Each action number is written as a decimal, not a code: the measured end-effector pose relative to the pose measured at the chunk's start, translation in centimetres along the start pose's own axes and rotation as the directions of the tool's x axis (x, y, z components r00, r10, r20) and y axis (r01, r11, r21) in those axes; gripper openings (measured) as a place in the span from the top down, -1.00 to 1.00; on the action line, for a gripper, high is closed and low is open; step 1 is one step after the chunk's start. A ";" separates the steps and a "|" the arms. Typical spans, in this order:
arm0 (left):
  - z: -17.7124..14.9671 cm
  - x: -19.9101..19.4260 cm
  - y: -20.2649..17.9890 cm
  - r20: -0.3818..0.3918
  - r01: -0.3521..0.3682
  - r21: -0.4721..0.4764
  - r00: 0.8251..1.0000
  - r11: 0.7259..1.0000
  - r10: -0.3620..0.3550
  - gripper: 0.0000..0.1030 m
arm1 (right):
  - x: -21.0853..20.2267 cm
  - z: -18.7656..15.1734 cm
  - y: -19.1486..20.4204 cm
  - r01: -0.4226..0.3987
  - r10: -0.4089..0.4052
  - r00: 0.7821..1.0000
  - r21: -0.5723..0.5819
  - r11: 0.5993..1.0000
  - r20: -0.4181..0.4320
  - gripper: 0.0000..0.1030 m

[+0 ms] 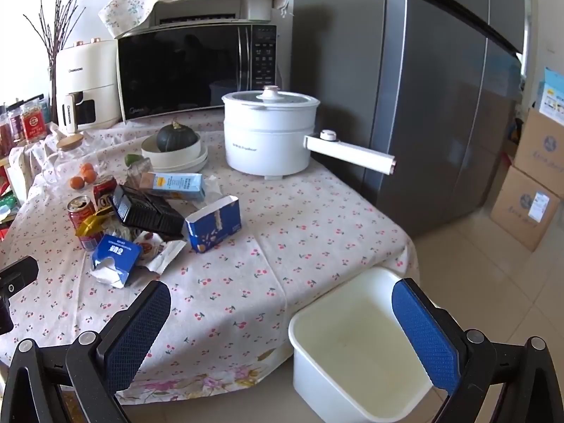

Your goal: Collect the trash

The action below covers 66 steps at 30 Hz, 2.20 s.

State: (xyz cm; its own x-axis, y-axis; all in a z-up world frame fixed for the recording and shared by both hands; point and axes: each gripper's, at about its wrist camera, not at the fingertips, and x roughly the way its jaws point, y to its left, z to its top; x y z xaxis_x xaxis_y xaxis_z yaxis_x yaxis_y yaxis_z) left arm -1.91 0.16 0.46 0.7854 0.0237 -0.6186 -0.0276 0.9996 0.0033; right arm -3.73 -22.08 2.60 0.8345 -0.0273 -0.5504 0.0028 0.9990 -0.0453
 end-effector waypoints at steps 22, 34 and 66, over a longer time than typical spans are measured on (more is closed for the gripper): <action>-0.2 0.1 -0.1 -0.002 -0.003 0.005 1.000 1.000 0.003 -1.00 | 0.2 -0.2 0.2 -0.002 0.002 1.000 -0.003 1.000 0.001 -1.00; -0.3 0.0 0.2 0.003 -0.002 -0.002 1.000 1.000 0.002 -1.00 | 0.2 -0.3 0.2 0.003 -0.003 1.000 -0.005 1.000 0.001 -1.00; 4.1 11.6 5.1 -0.371 0.125 -0.089 0.917 0.988 -0.150 -0.96 | 9.9 5.0 -0.1 -0.203 0.200 0.922 0.025 0.979 -0.331 -1.00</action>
State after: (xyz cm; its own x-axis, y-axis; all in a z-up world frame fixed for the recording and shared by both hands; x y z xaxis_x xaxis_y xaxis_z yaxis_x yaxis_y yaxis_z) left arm 9.61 5.64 -3.49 0.4948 -0.1334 -0.8587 0.0160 0.9894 -0.1445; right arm 7.28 -22.26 1.32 0.5873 0.1625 -0.7929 -0.1527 0.9843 0.0885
